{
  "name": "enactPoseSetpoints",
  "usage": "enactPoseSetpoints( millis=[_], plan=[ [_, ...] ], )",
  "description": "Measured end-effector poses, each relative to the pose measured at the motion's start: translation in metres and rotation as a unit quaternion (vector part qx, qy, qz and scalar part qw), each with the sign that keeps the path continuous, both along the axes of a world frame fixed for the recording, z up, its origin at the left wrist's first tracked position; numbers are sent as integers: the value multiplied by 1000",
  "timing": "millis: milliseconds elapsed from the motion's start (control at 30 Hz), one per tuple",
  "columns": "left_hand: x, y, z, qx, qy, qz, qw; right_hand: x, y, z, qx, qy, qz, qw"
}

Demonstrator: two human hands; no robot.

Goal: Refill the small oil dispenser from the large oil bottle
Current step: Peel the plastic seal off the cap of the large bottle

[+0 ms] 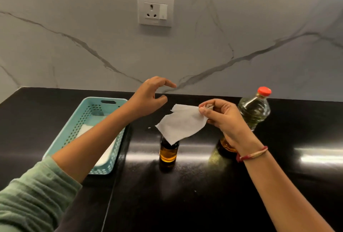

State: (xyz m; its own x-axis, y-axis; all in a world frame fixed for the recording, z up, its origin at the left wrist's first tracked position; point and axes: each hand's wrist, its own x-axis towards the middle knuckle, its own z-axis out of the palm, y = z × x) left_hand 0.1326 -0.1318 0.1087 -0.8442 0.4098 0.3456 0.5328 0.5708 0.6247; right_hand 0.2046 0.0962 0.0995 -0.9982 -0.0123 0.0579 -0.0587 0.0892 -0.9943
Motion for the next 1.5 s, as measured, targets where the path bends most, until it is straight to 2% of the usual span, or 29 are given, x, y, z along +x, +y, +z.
enactPoseSetpoints(
  millis=[233, 433, 600, 733, 867, 1100, 1267, 1500],
  plan=[
    [9, 76, -4, 9, -35, -64, 997, 41, 56, -13, 44, 8, -26, 999],
    [17, 146, -24, 11, -93, -138, 986, 72, 115, -36, 94, -61, -93, 989],
    [15, 195, -44, 54, -144, -114, 982, 82, 174, -47, 130, -75, -160, 976],
    [14, 218, -55, 109, -176, -79, 975, 74, 204, -34, 138, -28, -199, 970],
    [14, 234, -55, 174, -165, -71, 968, 61, 211, -11, 143, 31, -219, 965],
    [18, 247, -70, 213, -118, -34, 969, 27, 192, 8, 163, 117, -244, 949],
    [21, 242, -74, 230, -90, -36, 968, 19, 183, 9, 181, 143, -256, 939],
    [30, 215, -79, 235, -78, -41, 968, 8, 160, 19, 152, 170, -249, 941]
  ],
)
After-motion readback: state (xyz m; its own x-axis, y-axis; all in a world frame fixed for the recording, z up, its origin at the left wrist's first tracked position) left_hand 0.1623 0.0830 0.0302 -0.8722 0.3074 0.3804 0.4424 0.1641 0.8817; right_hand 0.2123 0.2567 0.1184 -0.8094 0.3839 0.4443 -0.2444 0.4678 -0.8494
